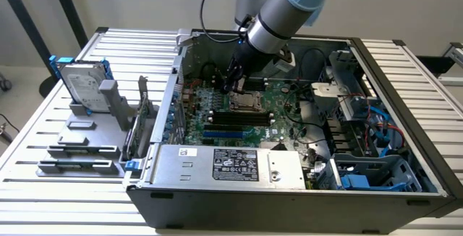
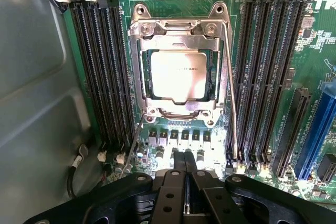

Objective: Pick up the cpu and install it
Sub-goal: 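Install the first cpu locking lever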

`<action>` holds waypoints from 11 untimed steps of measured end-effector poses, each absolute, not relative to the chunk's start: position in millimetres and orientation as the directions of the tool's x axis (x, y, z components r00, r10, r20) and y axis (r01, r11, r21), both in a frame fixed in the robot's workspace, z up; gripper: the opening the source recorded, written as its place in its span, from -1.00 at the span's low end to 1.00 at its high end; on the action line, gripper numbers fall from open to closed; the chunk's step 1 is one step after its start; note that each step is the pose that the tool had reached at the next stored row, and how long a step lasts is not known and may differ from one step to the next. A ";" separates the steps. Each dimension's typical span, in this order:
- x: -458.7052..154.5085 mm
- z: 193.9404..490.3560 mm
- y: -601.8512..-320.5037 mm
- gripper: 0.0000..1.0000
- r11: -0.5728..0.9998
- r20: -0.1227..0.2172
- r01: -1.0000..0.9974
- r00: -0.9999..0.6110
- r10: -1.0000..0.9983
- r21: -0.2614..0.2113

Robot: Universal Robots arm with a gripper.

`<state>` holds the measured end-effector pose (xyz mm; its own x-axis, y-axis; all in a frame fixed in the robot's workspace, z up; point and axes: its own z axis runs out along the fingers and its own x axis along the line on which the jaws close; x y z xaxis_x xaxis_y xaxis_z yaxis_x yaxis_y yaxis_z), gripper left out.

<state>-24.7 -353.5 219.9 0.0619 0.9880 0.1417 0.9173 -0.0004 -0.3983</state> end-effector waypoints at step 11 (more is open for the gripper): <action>-37.9 220.6 -353.6 -0.79 -0.011 0.142 0.918 0.073 0.987 -0.396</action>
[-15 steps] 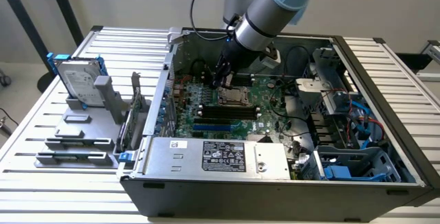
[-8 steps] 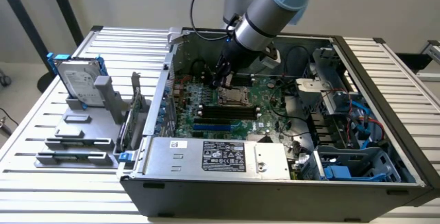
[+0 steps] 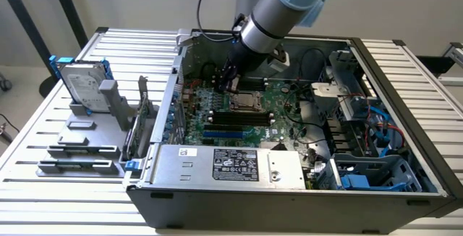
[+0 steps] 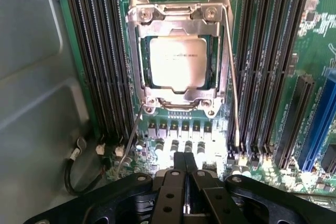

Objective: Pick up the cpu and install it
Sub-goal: 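Install the first cpu locking lever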

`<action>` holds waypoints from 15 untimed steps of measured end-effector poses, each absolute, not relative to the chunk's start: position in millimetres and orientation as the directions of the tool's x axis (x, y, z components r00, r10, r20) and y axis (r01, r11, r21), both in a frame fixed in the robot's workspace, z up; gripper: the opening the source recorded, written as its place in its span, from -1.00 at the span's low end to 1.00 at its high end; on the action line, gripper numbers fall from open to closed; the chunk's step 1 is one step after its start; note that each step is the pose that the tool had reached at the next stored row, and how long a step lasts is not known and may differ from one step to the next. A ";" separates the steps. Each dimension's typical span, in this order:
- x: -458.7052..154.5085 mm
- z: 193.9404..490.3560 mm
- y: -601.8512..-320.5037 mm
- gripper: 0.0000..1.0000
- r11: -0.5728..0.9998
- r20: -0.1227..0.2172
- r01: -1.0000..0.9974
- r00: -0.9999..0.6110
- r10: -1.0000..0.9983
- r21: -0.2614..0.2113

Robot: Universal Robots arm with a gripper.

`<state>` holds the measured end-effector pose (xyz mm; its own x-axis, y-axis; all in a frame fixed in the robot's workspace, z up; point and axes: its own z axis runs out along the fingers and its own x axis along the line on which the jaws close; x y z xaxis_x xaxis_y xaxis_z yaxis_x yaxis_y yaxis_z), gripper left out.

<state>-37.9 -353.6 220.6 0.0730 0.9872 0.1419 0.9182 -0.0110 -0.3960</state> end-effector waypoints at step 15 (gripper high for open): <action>-49.2 224.0 -353.6 -0.79 -0.115 0.145 0.911 0.186 0.972 -0.396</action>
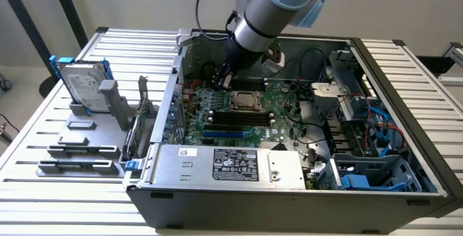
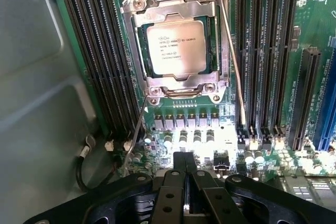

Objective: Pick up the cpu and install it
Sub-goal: 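Install the first cpu locking lever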

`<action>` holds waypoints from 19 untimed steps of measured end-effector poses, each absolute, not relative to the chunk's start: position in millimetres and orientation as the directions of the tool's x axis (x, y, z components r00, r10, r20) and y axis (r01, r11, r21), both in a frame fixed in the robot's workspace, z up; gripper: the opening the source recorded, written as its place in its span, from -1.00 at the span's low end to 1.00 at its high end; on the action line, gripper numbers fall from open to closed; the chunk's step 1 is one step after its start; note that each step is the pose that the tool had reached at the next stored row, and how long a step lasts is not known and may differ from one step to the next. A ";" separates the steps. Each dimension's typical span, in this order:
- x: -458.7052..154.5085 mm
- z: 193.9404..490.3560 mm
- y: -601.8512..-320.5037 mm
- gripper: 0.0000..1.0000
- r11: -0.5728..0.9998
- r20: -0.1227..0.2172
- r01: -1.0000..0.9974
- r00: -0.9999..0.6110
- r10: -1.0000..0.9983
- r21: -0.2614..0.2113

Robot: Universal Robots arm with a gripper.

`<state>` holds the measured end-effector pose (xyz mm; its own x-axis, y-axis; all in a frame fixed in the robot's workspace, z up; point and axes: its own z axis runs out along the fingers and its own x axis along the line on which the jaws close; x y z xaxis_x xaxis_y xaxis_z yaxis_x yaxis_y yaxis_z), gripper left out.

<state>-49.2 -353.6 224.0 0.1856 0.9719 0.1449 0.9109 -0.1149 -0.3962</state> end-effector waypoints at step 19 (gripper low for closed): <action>-71.6 243.9 -356.0 -0.79 -0.138 0.223 0.901 0.247 0.943 -0.412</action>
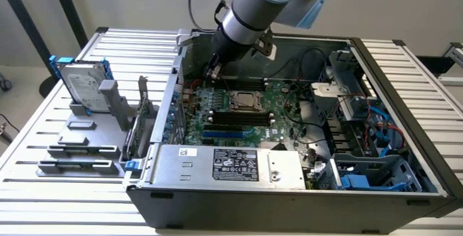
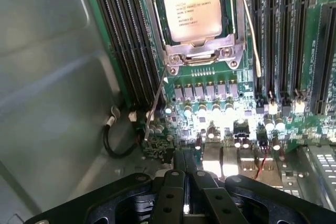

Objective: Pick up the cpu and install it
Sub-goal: 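Install the first cpu locking lever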

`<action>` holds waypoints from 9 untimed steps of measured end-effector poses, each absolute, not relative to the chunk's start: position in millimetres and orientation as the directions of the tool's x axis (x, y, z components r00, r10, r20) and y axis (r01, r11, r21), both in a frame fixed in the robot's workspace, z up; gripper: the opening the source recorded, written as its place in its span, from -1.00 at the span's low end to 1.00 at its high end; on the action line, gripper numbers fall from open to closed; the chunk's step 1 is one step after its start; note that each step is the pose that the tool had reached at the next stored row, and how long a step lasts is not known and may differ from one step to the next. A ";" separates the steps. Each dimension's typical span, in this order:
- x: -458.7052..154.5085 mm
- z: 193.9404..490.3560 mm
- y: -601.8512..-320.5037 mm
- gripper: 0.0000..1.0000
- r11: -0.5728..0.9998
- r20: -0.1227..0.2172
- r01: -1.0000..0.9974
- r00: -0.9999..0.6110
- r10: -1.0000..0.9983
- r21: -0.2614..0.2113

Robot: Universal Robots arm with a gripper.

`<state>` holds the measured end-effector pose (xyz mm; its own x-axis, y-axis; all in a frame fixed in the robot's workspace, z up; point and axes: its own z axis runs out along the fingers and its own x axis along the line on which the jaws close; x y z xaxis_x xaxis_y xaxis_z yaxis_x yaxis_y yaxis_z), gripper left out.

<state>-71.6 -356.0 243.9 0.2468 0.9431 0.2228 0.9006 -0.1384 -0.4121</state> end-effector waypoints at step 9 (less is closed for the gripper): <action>-74.6 241.3 -356.0 -0.79 -0.253 0.223 0.875 0.366 0.904 -0.412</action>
